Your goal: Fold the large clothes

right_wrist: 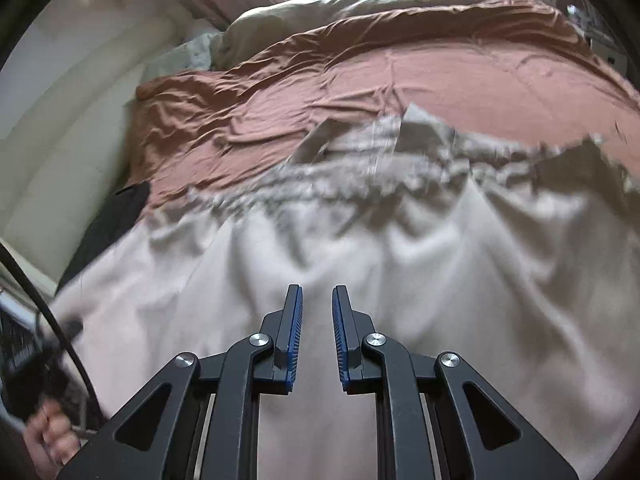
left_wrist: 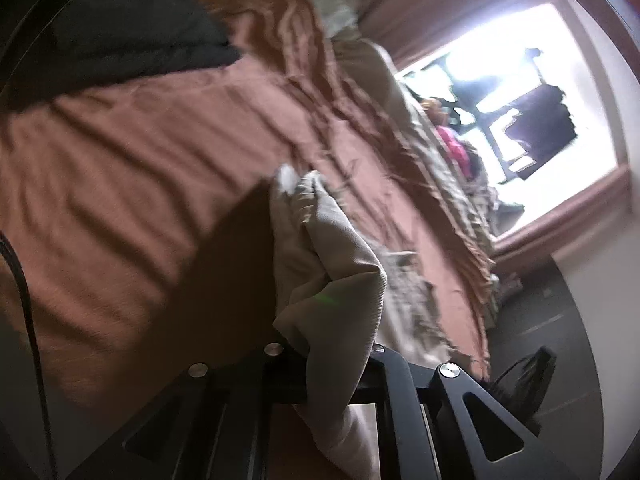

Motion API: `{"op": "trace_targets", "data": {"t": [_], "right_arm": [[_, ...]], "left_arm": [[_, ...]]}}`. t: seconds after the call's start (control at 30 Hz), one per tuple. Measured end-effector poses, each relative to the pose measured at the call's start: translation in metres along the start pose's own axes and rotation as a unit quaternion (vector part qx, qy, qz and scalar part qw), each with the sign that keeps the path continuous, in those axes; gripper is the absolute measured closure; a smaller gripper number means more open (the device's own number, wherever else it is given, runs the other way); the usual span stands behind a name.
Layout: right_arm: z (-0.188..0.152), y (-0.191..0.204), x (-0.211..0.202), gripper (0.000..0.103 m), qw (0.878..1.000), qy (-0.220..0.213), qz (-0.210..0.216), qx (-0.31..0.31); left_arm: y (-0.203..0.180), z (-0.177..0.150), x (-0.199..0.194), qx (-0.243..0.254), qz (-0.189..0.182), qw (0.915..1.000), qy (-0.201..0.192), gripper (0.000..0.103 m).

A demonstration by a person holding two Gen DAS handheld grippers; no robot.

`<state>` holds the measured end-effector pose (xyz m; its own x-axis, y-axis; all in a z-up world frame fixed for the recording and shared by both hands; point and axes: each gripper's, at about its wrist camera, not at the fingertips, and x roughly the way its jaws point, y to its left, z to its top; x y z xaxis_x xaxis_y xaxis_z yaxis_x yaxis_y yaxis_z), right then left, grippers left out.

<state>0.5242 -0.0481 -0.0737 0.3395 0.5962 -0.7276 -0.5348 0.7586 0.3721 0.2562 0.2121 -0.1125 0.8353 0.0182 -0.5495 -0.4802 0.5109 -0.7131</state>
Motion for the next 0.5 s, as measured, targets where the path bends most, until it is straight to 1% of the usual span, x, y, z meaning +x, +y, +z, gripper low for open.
{"op": "trace_targets", "data": {"t": [0.17, 0.27, 0.37, 0.5], "right_arm": [[-0.055, -0.009, -0.016, 0.091, 0.999, 0.015, 0.032, 0.018], [-0.081, -0.009, -0.026, 0.091, 1.000, 0.015, 0.025, 0.010], [-0.099, -0.007, -0.035, 0.091, 1.000, 0.009, 0.015, 0.002], [-0.114, -0.009, -0.036, 0.091, 1.000, 0.018, 0.003, 0.014]], "left_arm": [[-0.046, 0.007, -0.007, 0.038, -0.037, 0.9986, -0.004, 0.095], [-0.076, 0.010, -0.010, 0.060, -0.057, 0.9966, -0.007, 0.095], [-0.100, 0.011, -0.013, 0.078, -0.072, 0.9943, -0.009, 0.095], [-0.134, 0.011, -0.014, 0.101, -0.095, 0.9903, -0.008, 0.095]]}}
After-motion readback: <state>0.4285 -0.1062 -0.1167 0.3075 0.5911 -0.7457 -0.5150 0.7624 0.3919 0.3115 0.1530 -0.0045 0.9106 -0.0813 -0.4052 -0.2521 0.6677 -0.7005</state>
